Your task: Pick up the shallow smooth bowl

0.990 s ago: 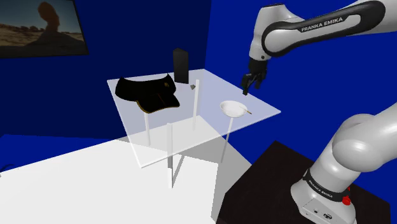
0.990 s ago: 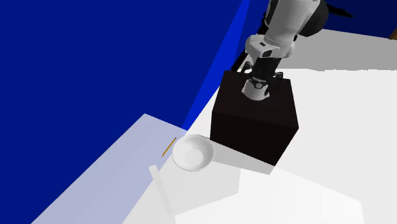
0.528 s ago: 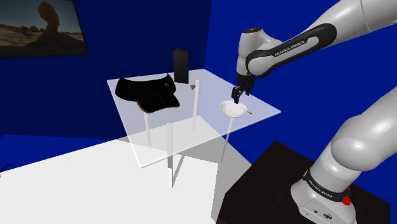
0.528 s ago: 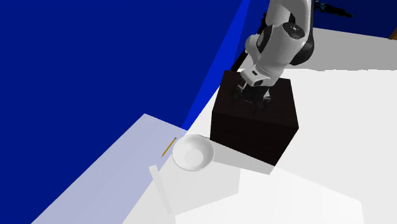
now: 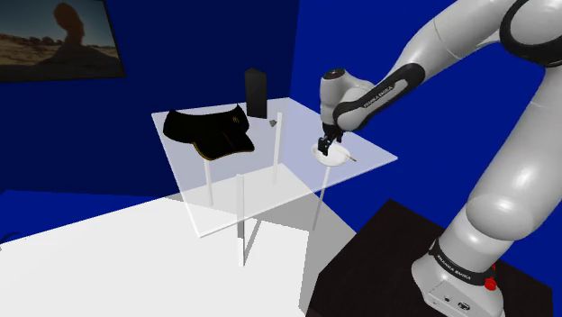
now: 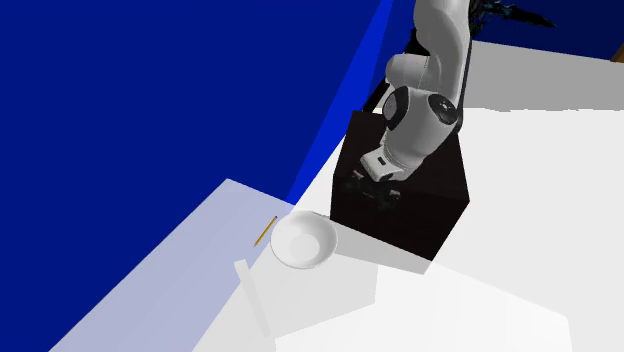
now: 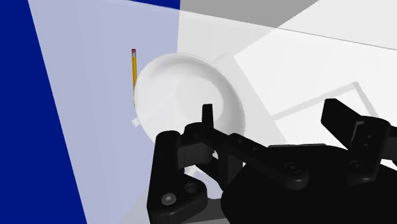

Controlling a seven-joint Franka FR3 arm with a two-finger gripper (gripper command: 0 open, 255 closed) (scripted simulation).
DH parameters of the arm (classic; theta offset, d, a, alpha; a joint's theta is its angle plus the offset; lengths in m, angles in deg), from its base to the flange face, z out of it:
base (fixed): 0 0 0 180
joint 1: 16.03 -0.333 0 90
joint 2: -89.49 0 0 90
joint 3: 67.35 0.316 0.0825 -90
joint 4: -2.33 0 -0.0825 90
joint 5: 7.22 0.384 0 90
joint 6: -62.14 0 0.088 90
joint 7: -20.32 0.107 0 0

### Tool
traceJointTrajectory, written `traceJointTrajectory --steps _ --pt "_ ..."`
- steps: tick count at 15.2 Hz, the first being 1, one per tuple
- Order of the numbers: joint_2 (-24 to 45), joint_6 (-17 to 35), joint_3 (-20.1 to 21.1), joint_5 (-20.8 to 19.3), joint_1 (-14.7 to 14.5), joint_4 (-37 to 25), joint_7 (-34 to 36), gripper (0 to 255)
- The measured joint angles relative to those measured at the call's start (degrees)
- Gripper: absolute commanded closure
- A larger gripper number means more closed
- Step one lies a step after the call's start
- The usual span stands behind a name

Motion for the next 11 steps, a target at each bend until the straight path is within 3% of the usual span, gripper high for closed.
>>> traceJointTrajectory --steps 7,11 --pt "15.3 4.2 -2.8 -12.3 -0.7 -9.6 7.5 0" --pt "22.1 5.5 -4.5 -16.3 -1.3 -14.7 9.9 0"
